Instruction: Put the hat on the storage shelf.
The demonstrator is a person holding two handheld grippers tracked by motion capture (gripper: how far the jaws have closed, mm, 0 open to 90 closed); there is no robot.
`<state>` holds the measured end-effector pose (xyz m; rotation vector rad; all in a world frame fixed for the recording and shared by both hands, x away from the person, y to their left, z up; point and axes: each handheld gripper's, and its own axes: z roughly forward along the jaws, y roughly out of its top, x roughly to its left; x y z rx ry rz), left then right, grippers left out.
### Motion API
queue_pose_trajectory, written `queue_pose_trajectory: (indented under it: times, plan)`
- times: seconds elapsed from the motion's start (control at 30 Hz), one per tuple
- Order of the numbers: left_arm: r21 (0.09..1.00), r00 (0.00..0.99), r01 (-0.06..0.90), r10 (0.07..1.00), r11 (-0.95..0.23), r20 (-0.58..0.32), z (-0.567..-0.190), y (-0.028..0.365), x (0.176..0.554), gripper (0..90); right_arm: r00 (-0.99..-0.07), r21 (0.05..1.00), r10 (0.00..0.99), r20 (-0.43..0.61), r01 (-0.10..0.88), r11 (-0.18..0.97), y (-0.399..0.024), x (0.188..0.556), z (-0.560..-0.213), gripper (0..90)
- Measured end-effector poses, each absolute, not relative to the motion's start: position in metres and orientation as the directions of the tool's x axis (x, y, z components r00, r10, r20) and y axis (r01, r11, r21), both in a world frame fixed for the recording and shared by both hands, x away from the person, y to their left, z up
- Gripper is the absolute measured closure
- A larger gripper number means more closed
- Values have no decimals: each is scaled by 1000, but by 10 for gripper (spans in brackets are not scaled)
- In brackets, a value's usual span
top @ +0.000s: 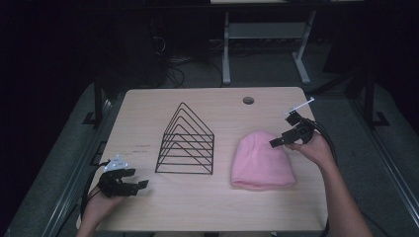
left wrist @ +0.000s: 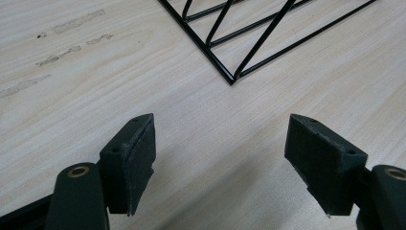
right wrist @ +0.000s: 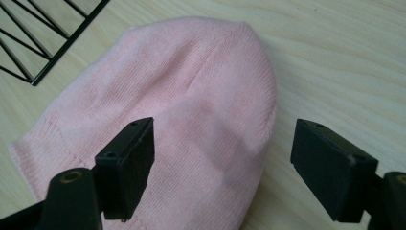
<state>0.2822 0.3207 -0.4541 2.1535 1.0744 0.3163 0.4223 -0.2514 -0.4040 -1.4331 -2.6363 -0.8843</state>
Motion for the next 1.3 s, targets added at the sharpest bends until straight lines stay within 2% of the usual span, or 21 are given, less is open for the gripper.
queue_pose_trajectory:
  times: [0.2,0.53,0.77,0.97,1.13,1.3]
  plan:
    - [674,630,608,771,-419,-89,-454,320,283,263,-563,438,784,263,793,423,-248,435,-409,259]
    - [670,638,603,766,-432,-81,-455,321,284,263,-533,366,801,273,827,426,-240,451,-430,389]
    - [668,640,602,764,-437,-78,-456,319,284,263,-534,343,791,297,833,434,-237,455,-439,527]
    - [663,644,603,761,-444,-76,-457,319,284,263,-529,332,785,322,840,430,-237,455,-442,611]
    - [666,644,601,762,-442,-75,-456,318,284,263,-526,343,782,334,841,419,-239,452,-444,722]
    - [659,644,607,761,-443,-82,-457,318,284,263,-518,349,778,354,846,404,-243,450,-445,775]
